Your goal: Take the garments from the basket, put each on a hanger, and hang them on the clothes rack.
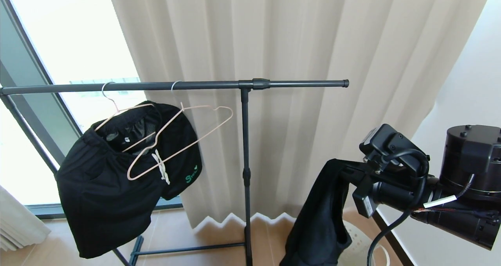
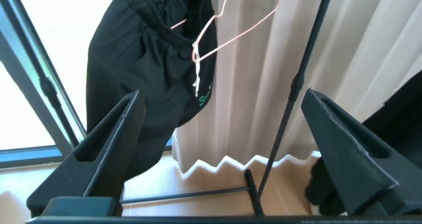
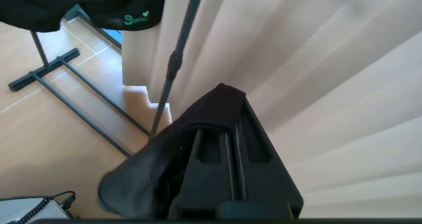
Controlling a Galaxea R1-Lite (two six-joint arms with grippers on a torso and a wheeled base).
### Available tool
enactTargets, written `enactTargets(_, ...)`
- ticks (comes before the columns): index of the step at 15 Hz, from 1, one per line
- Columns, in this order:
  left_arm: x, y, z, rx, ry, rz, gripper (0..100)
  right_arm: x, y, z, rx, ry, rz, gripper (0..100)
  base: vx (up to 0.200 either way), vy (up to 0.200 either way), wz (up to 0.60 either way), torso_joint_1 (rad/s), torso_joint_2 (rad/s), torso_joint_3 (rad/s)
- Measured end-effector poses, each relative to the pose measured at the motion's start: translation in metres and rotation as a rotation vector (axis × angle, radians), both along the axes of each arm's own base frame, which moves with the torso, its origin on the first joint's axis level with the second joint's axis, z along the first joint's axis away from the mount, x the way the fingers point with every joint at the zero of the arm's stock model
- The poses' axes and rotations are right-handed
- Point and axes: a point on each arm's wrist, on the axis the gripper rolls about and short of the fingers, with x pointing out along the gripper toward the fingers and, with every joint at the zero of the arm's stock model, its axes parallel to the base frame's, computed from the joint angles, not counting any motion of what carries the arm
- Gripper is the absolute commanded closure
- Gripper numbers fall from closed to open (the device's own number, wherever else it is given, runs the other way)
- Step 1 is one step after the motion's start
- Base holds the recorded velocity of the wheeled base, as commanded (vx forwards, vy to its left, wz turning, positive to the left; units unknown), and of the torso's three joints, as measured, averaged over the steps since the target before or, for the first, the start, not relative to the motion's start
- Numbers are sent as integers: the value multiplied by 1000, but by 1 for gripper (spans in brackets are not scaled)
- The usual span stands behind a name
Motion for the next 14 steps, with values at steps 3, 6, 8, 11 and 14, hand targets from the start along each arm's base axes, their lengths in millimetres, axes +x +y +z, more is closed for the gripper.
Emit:
enactTargets(3,0,0,0,0,0,0,0,0,0,0,-1,2,0,100,0,200,0,-2,-1,-1)
enactTargets(6,0,0,0,0,0,0,0,0,0,-1,-2,3,0,100,0,200,0,10,2,-1)
enactTargets(8,0,0,0,0,0,0,0,0,0,-1,-3,4,0,100,0,200,0,12,0,0)
enactTargets(11,0,0,0,0,0,0,0,0,0,-2,-4,6,0,100,-200,133,0,9,-2,2)
enactTargets(14,0,0,0,0,0,0,0,-1,0,-3,-7,11,1,100,-133,0,0,6,3,-2)
